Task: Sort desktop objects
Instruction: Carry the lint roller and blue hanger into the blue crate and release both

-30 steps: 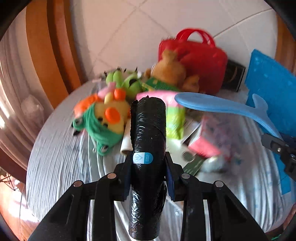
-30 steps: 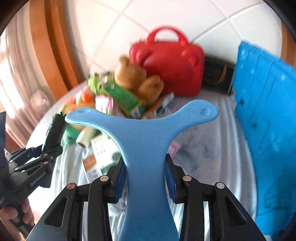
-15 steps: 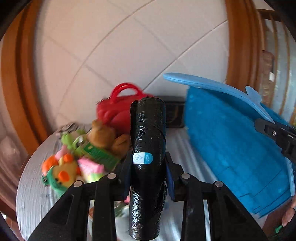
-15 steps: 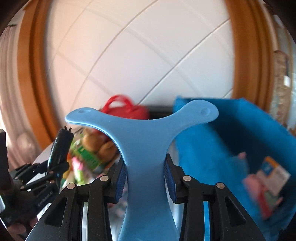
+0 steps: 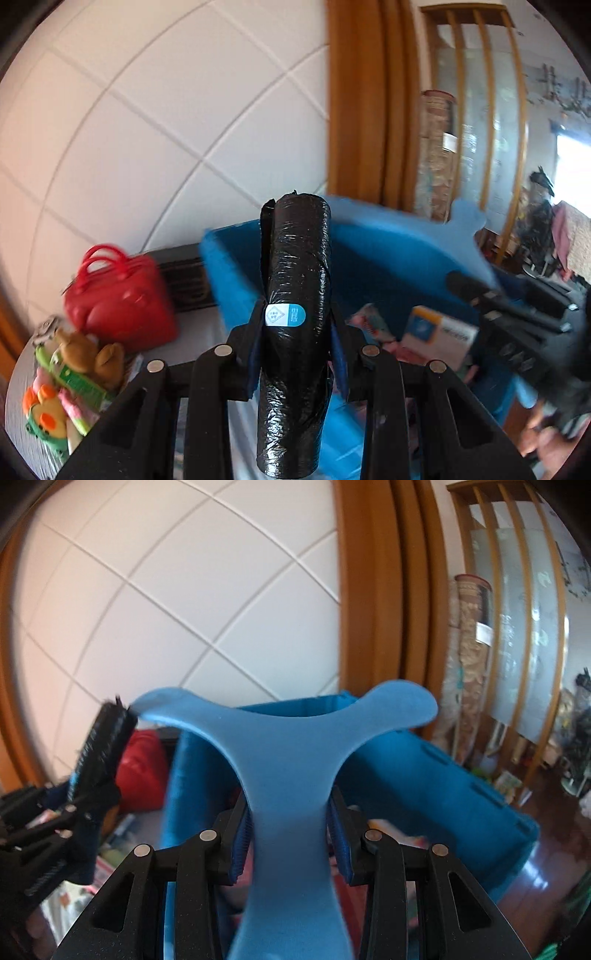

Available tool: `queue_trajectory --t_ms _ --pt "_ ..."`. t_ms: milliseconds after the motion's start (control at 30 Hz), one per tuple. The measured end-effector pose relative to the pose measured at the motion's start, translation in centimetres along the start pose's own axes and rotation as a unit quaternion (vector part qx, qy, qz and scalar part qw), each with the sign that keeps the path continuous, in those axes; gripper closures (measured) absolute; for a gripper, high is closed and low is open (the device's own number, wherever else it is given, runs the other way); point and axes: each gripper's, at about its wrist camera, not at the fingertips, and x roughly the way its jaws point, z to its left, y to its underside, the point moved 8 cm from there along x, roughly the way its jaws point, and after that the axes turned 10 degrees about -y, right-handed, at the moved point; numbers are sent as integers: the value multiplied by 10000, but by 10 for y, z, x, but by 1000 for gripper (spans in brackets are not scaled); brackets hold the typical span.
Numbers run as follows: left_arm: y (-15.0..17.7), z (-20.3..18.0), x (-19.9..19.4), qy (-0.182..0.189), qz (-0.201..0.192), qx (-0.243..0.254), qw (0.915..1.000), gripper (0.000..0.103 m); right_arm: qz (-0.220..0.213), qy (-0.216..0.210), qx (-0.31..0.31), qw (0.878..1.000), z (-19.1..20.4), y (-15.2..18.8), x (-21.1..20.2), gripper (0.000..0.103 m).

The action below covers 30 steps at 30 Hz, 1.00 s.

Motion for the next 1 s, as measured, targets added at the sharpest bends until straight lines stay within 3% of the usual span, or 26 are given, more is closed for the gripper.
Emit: queue_trajectory --t_ms 300,600,633,667,700,767,833,933,1000 --pt "-17 -78 17 -72 147 533 9984 73 312 305 275 9987 -73 16 24 66" --pt "8 -115 51 -77 754 1125 9908 72 776 282 826 9932 -111 38 41 65" --pt "11 -117 53 -44 794 1189 9897 71 841 315 847 9924 -111 39 43 62" --pt "12 -117 53 -36 792 1233 9892 69 908 317 841 9918 -109 40 44 51" --pt "13 -117 52 -77 745 1268 9891 61 928 358 809 9917 -108 41 43 33" --pt "13 -115 48 -168 646 1258 9898 50 867 463 729 9925 -106 38 39 14" --pt "13 -112 46 -162 600 1218 9906 39 854 617 714 9919 -107 37 37 12" --pt "11 -104 38 -158 472 1009 9936 35 852 599 816 9912 -111 38 39 12" --pt "10 -93 28 -192 346 859 9955 35 731 549 884 9919 -112 39 34 4"
